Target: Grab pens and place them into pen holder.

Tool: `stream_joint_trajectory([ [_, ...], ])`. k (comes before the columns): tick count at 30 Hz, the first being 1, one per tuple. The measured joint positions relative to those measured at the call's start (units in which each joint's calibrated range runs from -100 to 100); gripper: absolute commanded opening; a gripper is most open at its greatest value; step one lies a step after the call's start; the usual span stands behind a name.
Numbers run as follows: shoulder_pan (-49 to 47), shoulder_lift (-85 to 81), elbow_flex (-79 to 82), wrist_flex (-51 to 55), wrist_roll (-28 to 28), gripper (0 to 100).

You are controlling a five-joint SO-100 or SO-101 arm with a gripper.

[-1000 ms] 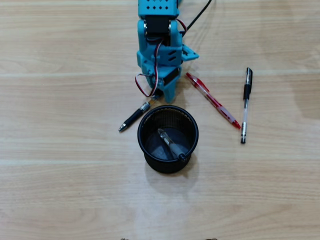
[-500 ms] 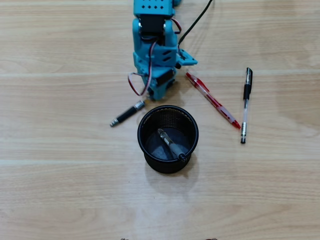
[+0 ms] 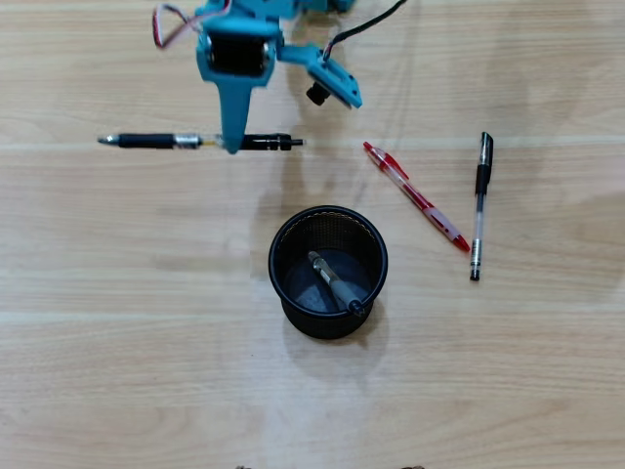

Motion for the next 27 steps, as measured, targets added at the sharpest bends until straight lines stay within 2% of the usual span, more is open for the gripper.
stream_joint_trajectory([
  [8,-4.1,-0.5,-6.4,0.1,-23.5,2],
  [11,-6.4,0.1,-7.1,-0.9,-29.7,2],
  [22,-14.8,8.0,-3.5,-31.5,-43.7,2],
  [27,-14.9,10.0,-0.7,-35.5,-46.5,2],
])
